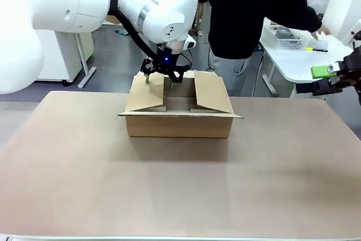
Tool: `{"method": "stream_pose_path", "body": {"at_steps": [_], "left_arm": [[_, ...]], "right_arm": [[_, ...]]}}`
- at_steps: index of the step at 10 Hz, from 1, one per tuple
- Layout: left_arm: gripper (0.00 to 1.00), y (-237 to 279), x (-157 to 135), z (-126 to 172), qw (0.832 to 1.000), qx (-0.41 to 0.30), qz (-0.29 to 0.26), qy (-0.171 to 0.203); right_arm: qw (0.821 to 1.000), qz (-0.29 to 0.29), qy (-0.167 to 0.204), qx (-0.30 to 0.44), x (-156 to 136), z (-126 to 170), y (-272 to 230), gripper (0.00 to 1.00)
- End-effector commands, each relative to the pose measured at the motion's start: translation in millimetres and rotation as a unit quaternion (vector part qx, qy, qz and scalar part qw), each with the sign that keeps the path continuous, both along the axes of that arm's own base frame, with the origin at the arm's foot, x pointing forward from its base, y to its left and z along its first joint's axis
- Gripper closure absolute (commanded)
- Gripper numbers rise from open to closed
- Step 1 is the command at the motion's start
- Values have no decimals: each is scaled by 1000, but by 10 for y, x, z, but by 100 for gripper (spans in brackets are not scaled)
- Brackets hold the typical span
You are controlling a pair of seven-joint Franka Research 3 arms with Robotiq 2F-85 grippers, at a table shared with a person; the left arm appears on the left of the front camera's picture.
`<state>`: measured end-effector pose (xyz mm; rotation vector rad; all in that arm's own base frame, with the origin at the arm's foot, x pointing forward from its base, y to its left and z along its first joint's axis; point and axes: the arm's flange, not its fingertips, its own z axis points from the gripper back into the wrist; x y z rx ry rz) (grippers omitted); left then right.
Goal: Pack the gift set into the box.
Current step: Place both hands on the side flaps of the Package Box and spread them outward.
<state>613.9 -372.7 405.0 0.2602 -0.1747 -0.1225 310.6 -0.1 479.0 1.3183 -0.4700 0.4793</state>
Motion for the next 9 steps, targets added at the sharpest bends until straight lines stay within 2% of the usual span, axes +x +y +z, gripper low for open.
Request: {"method": "stream_pose_path", "body": {"at_steps": [1,3,6,9], "left_arm": [[0,5,59,123,999,23,-28,17],[0,87,2,247,998,39,-13,41],[0,235,-141,460,995,82,20,58],[0,464,-338,702,995,78,39,41]], "right_arm": [[1000,2,-9,5,17,19,10,0],[1000,2,-9,5,17,19,10,0],[1000,2,-9,5,17,19,10,0],[1000,2,-9,5,17,19,10,0]]}}
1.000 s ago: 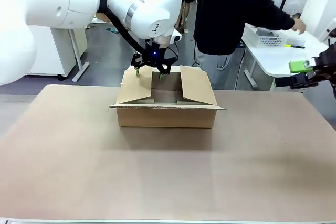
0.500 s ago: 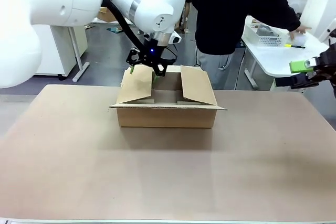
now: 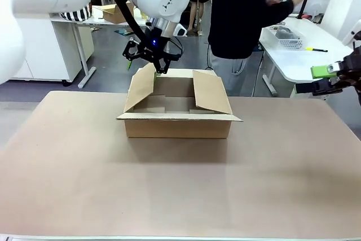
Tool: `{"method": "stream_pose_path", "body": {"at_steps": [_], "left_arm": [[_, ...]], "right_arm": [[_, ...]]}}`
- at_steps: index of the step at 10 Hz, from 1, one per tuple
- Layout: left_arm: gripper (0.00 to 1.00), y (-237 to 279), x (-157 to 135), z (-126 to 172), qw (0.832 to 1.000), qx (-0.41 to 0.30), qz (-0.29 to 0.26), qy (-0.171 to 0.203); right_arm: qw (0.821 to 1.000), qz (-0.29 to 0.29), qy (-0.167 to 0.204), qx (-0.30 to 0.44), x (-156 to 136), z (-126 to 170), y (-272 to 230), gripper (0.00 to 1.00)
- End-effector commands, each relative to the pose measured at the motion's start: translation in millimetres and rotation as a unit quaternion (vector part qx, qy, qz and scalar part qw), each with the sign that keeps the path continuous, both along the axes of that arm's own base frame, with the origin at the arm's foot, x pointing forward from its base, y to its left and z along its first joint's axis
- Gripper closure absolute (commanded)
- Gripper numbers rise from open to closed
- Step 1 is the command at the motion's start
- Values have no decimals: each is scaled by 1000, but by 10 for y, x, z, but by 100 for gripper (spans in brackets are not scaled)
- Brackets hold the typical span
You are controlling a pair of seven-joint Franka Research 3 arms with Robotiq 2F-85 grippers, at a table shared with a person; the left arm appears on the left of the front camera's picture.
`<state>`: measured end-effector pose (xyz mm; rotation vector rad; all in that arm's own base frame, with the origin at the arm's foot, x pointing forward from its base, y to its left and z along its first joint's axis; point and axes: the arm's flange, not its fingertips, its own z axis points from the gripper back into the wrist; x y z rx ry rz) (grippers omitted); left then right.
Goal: Pack the gift set into the box.
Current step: Place both hands on the side flaps of the Package Box and spread them outward.
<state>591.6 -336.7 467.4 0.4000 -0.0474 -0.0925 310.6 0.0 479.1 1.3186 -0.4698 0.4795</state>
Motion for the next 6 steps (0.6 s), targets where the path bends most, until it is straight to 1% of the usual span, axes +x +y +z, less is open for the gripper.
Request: {"method": "stream_pose_path", "body": {"at_steps": [1,3,6], "left_arm": [[0,223,-195,173,1000,1,18,-20],[0,544,-323,303,998,-46,31,-32],[0,1114,-515,309,990,-130,48,-36]], "right_arm": [[1000,2,-9,5,17,18,9,0],[1000,2,-9,5,17,18,9,0],[1000,2,-9,5,17,18,9,0]]}}
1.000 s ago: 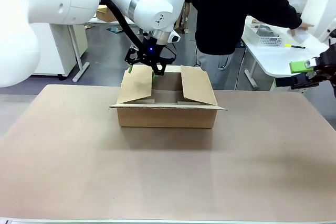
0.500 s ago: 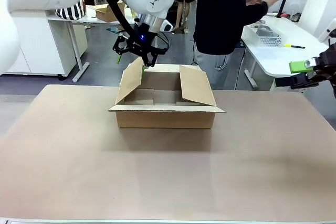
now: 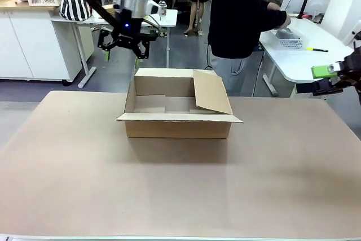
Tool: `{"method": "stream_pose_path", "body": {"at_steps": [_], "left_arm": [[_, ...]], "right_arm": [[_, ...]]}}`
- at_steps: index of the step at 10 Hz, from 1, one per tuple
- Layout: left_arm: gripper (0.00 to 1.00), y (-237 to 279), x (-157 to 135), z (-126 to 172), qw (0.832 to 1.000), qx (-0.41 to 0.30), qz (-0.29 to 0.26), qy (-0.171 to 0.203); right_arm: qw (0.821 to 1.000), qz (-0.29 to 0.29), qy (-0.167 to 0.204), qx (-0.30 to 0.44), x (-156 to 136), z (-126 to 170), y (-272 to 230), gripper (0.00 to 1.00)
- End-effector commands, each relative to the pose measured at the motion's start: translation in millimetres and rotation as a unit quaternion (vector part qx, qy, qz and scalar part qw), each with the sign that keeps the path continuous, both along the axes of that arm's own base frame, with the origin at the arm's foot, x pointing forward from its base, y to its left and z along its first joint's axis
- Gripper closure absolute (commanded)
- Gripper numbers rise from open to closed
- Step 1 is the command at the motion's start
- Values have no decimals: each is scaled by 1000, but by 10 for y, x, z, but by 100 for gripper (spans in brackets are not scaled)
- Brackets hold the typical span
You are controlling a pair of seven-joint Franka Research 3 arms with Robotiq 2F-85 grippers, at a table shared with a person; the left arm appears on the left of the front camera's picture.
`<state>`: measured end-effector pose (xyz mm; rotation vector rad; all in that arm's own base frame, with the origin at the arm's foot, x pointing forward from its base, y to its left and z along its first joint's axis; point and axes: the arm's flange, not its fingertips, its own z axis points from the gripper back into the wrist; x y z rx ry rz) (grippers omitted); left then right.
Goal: Pack the gift set into the box.
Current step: Place both hands on the side flaps of the Package Box and spread them outward.
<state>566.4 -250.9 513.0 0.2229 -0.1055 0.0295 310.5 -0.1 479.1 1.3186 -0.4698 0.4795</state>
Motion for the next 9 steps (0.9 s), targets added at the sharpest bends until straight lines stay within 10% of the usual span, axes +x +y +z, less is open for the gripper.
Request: {"method": "stream_pose_path", "body": {"at_steps": [1,9], "left_arm": [[0,459,-356,-193,998,-56,17,4],[0,1953,-1056,-963,943,-316,-82,-68]], "right_arm": [[1000,2,-9,5,18,18,10,0],[1000,2,-9,5,18,18,10,0]]}}
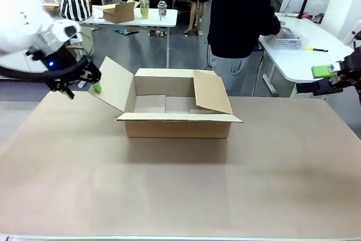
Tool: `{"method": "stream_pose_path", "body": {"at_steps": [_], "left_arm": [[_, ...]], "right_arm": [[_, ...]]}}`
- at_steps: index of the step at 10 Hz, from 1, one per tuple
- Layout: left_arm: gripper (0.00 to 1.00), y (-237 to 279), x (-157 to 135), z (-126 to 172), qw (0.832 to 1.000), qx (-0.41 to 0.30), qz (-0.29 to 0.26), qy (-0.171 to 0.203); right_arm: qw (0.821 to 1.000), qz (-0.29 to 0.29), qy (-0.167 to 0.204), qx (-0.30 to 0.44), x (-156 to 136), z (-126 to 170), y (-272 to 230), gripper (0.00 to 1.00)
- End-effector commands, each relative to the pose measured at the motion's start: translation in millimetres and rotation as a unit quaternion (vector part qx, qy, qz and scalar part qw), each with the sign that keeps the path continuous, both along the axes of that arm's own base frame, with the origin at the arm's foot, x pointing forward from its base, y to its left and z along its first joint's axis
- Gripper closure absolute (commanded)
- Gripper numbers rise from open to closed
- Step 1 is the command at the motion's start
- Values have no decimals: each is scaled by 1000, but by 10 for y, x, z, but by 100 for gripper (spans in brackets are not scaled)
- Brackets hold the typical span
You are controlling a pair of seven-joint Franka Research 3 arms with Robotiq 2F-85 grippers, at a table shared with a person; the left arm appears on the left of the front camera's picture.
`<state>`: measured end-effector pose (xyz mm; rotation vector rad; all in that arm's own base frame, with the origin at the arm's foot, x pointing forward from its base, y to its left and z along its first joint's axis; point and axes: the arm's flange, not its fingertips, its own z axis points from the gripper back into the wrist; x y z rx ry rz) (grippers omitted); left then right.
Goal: Pack the gift set into the box.
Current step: Place both hands on the side flaps of the Package Box and spread them outward.
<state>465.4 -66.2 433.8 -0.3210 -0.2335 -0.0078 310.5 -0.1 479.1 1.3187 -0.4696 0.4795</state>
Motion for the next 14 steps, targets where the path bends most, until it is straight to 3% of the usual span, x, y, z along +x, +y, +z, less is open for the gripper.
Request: {"method": "stream_pose_path", "body": {"at_steps": [1,2,3,9,10,11,13,14], "left_arm": [[0,211,-43,-279,992,-102,-57,-51],[0,327,-20,-376,981,-162,-64,-83],[0,139,-37,-146,999,-38,-14,-25],[0,139,-37,-146,999,-38,-14,-25],[0,139,-37,-146,999,-38,-14,-25],[0,139,-37,-146,999,-38,-14,-25],[0,139,-37,-146,999,-38,-14,-25],[0,139,-37,-146,999,-38,-14,-25]], "right_arm": [[1000,2,-9,5,18,18,10,0],[1000,2,-9,5,18,18,10,0],[1000,2,-9,5,18,18,10,0],[1000,0,0,0,0,0,-1,0],[994,-28,109,10,133,-53,96,0],[978,-46,186,-83,402,82,446,0],[939,-63,245,-233,921,440,1102,0],[912,-125,262,-288,1116,556,1398,0]]}}
